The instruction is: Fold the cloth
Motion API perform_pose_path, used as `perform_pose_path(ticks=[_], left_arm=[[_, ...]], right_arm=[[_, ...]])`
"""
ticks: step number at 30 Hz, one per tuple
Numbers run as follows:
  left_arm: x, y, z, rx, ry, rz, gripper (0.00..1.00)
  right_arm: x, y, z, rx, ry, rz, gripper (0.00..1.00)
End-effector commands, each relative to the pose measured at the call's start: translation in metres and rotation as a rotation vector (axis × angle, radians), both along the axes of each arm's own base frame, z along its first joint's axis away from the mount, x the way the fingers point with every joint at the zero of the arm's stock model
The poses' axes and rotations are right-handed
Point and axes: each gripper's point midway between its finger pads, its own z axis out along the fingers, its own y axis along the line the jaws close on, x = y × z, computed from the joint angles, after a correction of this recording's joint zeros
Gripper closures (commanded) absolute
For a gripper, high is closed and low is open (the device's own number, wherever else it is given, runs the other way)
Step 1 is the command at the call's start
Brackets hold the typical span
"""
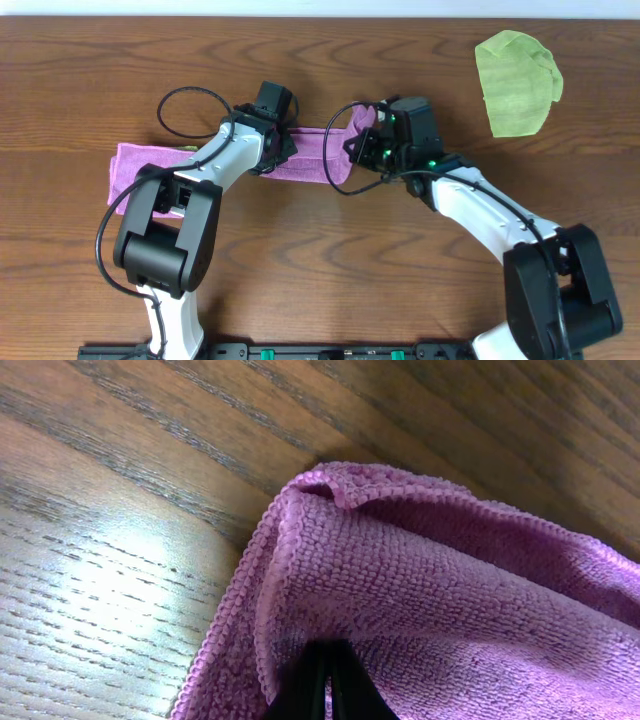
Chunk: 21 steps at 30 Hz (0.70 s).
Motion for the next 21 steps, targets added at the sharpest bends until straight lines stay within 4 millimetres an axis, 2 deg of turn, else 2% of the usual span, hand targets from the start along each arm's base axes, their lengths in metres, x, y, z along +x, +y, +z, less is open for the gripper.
perform_pose_path(ticks=[1, 11, 21], left_arm=[[-0.007, 0.007, -0.014, 0.024, 0.027, 0.000, 0.94], [-0.006, 0.004, -0.014, 0.009, 0.026, -0.005, 0.94], [-0.008, 0.003, -0.010, -0.019, 0.045, -0.017, 0.94]], right_arm=[[0.000, 0.014, 0.015, 0.012, -0.045, 0.035, 0.98], [-0.013, 0.044, 0.020, 0.012, -0.082, 0.095, 0.98], [-0.014, 0.049, 0.023, 0.014, -0.091, 0.098, 0.98]])
